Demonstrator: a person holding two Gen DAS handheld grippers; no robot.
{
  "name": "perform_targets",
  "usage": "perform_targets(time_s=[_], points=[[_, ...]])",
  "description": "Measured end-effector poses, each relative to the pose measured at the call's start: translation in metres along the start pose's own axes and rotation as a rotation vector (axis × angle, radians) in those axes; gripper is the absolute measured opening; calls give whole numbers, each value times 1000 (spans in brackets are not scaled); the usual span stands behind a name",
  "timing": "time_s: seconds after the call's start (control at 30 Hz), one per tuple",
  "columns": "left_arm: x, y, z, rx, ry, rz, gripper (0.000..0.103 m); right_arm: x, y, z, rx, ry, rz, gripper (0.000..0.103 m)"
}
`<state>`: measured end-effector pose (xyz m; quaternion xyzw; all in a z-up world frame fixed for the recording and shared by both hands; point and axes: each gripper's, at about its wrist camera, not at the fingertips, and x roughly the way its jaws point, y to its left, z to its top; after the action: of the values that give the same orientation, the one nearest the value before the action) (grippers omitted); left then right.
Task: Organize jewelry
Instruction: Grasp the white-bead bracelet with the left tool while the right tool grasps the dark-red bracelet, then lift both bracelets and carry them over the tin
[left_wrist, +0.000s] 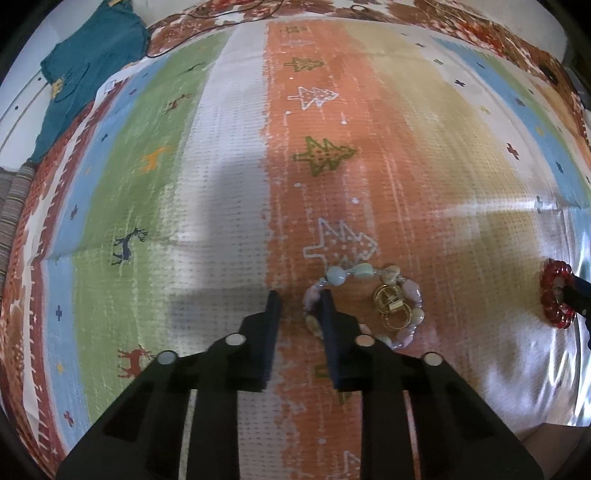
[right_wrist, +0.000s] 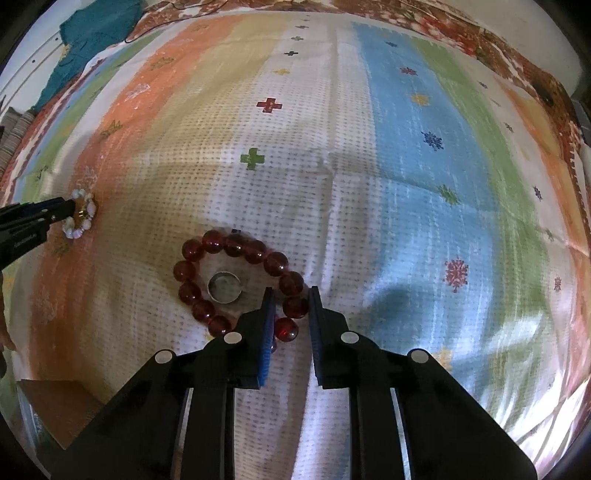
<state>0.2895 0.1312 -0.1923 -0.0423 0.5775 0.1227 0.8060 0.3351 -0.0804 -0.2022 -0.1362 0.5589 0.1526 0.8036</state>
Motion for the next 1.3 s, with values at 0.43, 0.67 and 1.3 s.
perform_targets(time_s=[0.43, 0.67, 1.3], points=[[-20, 6, 4, -13, -20, -52, 8, -21, 1, -1, -10, -39, 3, 14], [-54, -13, -1, 30, -81, -78, 8, -52, 10, -2, -13, -105, 21, 14], [-127, -46, -23, 88, -204, -162, 8, -101, 28, -22, -18, -194, 66, 14]])
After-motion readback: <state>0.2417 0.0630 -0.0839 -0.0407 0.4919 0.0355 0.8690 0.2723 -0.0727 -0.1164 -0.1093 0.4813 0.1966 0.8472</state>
